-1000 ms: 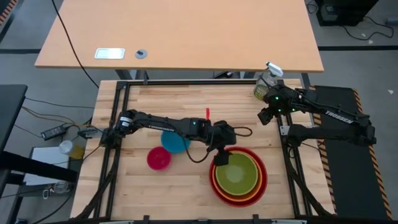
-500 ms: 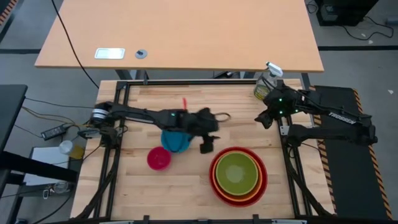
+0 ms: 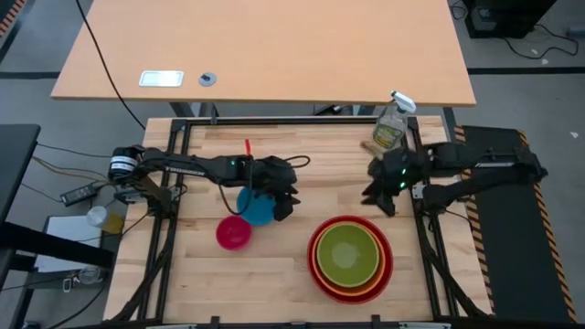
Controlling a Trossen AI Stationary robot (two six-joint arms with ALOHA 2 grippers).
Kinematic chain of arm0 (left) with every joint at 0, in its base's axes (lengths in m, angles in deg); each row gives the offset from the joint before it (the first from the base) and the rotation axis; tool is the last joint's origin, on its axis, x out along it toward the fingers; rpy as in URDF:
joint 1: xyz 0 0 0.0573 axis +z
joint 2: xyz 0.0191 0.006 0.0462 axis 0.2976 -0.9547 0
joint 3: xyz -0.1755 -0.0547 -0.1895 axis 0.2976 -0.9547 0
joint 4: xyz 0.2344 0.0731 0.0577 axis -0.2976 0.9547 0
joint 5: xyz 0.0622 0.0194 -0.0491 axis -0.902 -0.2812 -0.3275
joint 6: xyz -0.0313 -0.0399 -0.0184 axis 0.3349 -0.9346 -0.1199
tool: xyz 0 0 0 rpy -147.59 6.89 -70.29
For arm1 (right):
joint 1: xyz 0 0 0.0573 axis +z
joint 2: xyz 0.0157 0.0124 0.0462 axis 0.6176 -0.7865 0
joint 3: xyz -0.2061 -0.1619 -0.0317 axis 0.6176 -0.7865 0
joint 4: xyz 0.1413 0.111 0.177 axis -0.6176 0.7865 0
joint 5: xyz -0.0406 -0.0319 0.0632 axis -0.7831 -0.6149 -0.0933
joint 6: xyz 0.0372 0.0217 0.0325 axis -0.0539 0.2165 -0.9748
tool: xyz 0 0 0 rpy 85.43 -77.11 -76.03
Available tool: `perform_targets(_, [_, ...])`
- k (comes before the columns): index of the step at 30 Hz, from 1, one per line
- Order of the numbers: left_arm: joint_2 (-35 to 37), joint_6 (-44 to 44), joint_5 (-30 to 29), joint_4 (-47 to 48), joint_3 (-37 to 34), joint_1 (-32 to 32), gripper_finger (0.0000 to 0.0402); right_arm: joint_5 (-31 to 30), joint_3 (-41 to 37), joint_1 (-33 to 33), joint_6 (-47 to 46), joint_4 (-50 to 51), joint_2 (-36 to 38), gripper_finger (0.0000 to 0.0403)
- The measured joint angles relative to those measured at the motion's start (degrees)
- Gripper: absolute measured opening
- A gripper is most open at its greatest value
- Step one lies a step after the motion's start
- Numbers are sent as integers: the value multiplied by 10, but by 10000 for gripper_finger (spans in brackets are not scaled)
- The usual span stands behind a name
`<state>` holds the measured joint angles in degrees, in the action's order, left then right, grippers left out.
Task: Nest bowls inside each other
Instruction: Stack the blue bowl on the light green bowl
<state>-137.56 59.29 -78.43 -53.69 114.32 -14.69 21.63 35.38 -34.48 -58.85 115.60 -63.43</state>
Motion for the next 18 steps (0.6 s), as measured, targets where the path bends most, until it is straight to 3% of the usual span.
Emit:
perform_targets(8, [3,59,-72,6,0,0,171,-63,49,142,5,-1,-154,173])
perform_targets(14, [34,91,-101,19,0,-10,171,-147,49,201,-38,9,-229,173])
perform_targets(18, [78,156,-167,-11,1,-36,171,-199,49,215,-38,11,-267,173])
